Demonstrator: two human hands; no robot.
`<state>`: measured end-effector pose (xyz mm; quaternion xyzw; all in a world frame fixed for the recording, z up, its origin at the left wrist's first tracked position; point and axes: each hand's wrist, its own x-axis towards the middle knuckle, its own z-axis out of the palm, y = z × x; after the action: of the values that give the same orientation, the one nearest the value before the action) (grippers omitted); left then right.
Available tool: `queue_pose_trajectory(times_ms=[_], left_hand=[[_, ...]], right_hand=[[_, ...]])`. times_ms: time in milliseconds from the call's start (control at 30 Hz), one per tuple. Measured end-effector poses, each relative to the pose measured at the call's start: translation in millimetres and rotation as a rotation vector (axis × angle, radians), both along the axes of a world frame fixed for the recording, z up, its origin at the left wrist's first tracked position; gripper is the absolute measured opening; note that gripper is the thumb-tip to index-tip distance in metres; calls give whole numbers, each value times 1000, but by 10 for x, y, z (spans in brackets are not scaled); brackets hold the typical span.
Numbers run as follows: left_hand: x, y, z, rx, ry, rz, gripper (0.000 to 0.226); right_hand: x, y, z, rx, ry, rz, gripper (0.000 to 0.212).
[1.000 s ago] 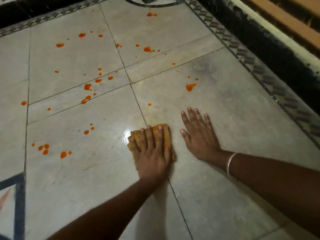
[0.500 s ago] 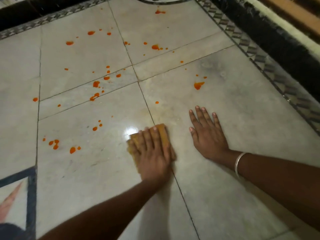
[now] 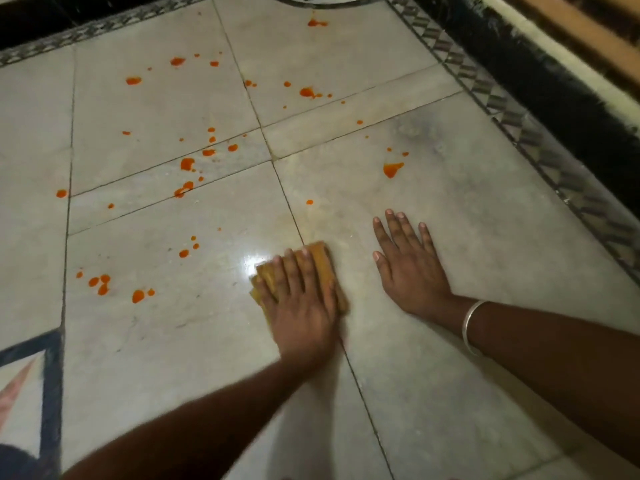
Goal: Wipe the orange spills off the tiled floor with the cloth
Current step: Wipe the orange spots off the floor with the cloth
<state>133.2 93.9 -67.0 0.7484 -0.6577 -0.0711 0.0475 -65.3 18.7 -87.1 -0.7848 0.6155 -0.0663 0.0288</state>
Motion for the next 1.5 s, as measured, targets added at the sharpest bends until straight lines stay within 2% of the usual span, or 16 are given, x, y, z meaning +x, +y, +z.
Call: queue_pose_trajectory(times_ms=[100, 200, 333, 433, 533, 633, 733, 767, 867, 967, 1100, 1200, 1233, 1367, 1500], left_hand=[[-398, 151, -36, 64, 52, -131, 76], [-454, -471, -5, 59, 36, -160, 75], [132, -1190, -39, 70, -12, -10, 73], [472, -942, -59, -12, 46, 123, 71], [237, -477, -50, -9, 16, 183, 72], [-277, -348, -63, 29, 36, -13, 75], [-531, -730, -54, 51, 33, -252, 73], [-559, -947, -52, 35, 13, -273, 72], [-460, -1322, -91, 25, -6, -141, 71], [-519, -1117, -24, -21, 29, -41, 72], [-800, -789, -40, -13, 51, -176, 79], [-707, -1148, -43, 28, -10, -361, 79], [-621, -1316, -30, 51, -17, -362, 78], [-161, -1522, -80, 19, 31, -84, 77], [-249, -842, -54, -50, 36, 47, 71]], right_hand=[[7, 4, -21, -8, 12, 3, 64], [-15, 10, -25, -17, 8, 17, 64], [-16, 12, 1, 2, -20, 8, 64], [-33, 7, 8, -1, -35, 5, 65], [-17, -9, -8, -14, -47, 12, 64], [-15, -21, -46, -49, -100, -23, 62], [-61, -110, -47, -83, -124, -162, 61], [-119, -207, -18, -93, -108, -215, 63], [-321, -504, 41, -92, -80, -358, 68], [-530, -694, -1, -53, -74, -429, 71], [-592, -673, -93, -54, -22, -395, 70], [-605, -683, -90, -49, -7, -387, 72], [-619, -691, -90, -39, -6, -382, 73], [-674, -691, -67, 2, -24, -334, 75], [-641, -666, -36, -2, -28, -346, 73]])
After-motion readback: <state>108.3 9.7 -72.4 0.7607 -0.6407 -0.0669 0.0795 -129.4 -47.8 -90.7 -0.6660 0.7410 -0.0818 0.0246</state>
